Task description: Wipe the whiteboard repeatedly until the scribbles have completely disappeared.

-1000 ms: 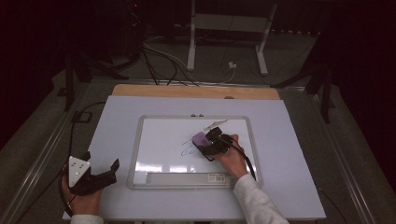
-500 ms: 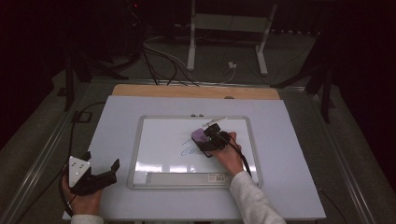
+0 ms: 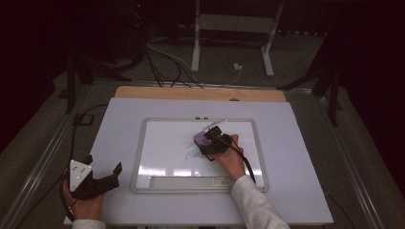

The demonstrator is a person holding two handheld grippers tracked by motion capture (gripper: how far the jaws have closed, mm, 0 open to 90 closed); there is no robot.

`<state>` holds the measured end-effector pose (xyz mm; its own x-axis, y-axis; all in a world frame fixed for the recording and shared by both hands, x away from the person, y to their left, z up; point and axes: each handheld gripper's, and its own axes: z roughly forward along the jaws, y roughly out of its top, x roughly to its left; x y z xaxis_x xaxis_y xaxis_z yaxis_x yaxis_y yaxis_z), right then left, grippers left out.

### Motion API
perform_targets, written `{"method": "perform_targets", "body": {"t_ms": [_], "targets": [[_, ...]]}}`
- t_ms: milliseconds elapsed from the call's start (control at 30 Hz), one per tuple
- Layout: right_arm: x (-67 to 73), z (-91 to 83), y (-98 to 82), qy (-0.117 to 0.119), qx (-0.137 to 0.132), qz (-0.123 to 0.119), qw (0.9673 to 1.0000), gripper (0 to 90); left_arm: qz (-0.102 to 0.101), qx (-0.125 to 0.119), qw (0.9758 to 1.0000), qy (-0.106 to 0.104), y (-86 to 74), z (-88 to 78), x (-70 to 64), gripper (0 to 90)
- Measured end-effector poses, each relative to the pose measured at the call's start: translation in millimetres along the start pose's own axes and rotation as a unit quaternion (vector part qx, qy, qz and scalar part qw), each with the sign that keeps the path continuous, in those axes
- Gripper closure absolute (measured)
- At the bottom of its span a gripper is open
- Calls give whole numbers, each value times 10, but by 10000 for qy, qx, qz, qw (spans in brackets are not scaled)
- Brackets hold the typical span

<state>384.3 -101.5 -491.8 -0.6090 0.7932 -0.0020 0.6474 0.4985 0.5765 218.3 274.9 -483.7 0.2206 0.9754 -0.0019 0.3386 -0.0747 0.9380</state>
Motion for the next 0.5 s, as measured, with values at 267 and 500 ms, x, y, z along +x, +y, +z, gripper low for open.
{"method": "perform_targets", "body": {"t_ms": [267,500], "targets": [[-129,-10,-15,-145,35,394,9991,414,0,21,10000,-9,-6,14,3,6],[-36,-8,5,-276,20,10,9996,414,-40,-30,10000,22,-1,-13,13,6]]}}
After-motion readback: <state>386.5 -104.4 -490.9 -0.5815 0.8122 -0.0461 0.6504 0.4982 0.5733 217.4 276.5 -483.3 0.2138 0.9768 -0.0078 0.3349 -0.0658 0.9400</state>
